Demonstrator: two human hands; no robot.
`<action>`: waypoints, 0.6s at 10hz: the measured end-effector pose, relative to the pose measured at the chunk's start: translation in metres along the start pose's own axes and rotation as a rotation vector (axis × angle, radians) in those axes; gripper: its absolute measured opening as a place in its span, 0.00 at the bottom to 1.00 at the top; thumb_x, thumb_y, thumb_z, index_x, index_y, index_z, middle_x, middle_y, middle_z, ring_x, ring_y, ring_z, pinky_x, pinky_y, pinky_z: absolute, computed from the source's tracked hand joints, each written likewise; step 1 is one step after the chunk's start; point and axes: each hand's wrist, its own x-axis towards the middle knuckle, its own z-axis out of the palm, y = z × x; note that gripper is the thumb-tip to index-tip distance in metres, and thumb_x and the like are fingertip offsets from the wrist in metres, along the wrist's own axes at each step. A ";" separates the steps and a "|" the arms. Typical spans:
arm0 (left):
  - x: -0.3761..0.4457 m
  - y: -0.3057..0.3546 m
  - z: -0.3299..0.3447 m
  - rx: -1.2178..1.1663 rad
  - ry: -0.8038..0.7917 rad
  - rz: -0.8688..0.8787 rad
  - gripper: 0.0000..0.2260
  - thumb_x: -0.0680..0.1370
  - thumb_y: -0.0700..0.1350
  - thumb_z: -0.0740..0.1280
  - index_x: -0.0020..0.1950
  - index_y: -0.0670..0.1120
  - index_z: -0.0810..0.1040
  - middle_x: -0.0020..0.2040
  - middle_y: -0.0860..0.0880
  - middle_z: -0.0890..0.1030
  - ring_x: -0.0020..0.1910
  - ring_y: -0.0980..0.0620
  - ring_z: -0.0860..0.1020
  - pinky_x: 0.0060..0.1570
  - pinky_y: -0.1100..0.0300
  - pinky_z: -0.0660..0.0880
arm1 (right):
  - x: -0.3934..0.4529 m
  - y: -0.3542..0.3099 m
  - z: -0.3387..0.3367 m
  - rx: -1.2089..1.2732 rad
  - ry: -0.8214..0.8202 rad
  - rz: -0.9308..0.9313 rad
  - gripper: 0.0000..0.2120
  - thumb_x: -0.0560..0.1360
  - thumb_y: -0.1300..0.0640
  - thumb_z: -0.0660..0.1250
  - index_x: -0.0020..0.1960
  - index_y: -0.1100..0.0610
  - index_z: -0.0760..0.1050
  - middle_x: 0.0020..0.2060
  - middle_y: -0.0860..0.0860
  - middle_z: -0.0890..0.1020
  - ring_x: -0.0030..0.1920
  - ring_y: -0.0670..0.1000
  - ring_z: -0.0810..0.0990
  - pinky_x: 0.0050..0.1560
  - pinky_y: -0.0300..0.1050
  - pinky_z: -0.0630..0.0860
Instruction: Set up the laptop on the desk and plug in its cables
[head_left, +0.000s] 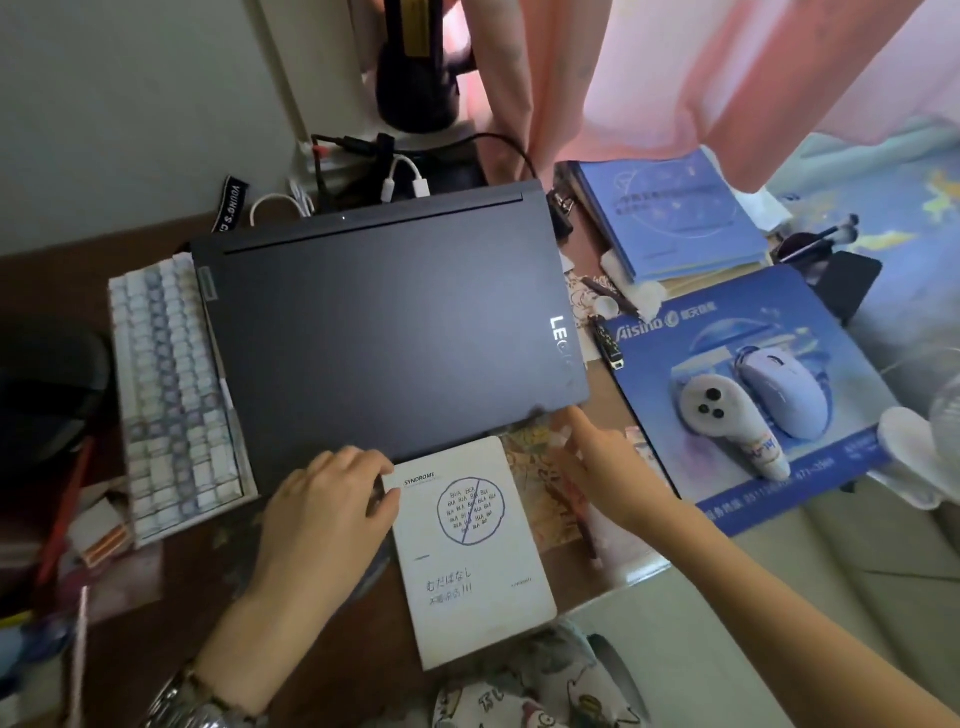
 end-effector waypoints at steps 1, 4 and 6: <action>-0.001 -0.007 0.006 0.005 -0.010 -0.003 0.07 0.70 0.49 0.70 0.46 0.49 0.78 0.43 0.51 0.82 0.39 0.51 0.78 0.35 0.62 0.66 | 0.000 0.002 0.006 -0.018 0.018 -0.023 0.13 0.77 0.60 0.58 0.61 0.54 0.62 0.48 0.57 0.80 0.42 0.58 0.78 0.43 0.55 0.78; -0.002 -0.011 0.009 0.004 -0.038 -0.028 0.09 0.72 0.52 0.67 0.49 0.50 0.77 0.47 0.51 0.82 0.44 0.51 0.79 0.39 0.61 0.70 | 0.008 -0.003 0.008 -0.097 -0.006 0.054 0.12 0.77 0.59 0.58 0.60 0.56 0.62 0.43 0.57 0.79 0.36 0.57 0.76 0.40 0.55 0.79; -0.002 -0.012 -0.001 0.030 -0.004 -0.050 0.08 0.73 0.51 0.66 0.49 0.50 0.77 0.45 0.52 0.81 0.44 0.51 0.78 0.40 0.58 0.72 | 0.012 -0.013 -0.018 -0.240 -0.042 0.010 0.10 0.76 0.52 0.64 0.54 0.57 0.72 0.48 0.55 0.81 0.43 0.56 0.79 0.39 0.47 0.76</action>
